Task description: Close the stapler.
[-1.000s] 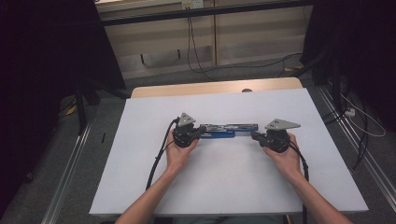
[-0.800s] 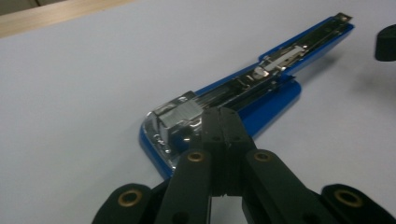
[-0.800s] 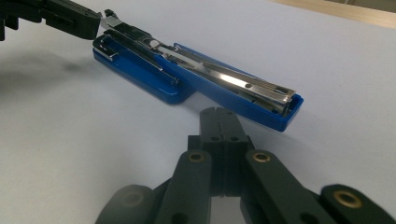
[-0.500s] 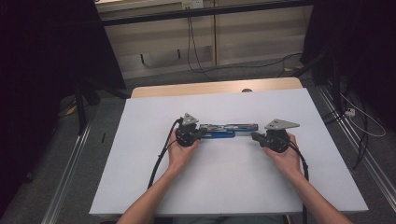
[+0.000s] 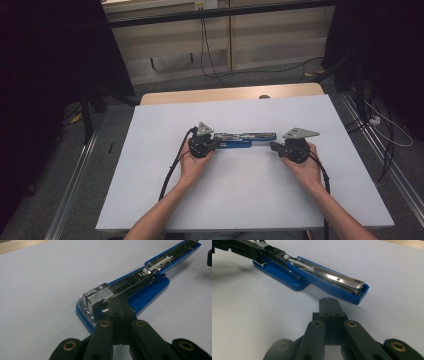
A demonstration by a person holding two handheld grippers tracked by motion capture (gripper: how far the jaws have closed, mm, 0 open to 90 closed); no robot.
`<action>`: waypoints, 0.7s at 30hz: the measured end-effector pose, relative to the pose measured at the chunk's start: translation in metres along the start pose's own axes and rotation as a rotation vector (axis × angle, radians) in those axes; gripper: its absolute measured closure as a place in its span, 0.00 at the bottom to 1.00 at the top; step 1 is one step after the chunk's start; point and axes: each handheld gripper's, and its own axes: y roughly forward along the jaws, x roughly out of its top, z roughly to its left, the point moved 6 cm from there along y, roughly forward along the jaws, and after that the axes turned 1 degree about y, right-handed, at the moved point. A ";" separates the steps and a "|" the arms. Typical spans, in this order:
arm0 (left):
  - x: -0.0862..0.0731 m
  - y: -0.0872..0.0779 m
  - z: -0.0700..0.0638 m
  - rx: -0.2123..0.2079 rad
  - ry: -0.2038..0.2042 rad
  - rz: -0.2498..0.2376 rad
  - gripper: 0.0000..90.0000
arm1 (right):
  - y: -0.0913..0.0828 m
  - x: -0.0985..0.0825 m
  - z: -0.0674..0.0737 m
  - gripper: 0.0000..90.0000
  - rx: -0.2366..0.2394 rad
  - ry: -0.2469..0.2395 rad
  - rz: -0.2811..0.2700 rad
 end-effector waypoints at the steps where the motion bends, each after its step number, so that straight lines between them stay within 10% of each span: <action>1: 0.000 0.000 0.000 -0.002 0.004 0.001 1.00 | 0.000 0.000 -0.001 1.00 -0.006 0.004 0.003; 21: -0.001 0.000 0.000 -0.005 -0.004 -0.001 1.00 | 0.007 -0.003 -0.009 1.00 -0.043 0.021 0.082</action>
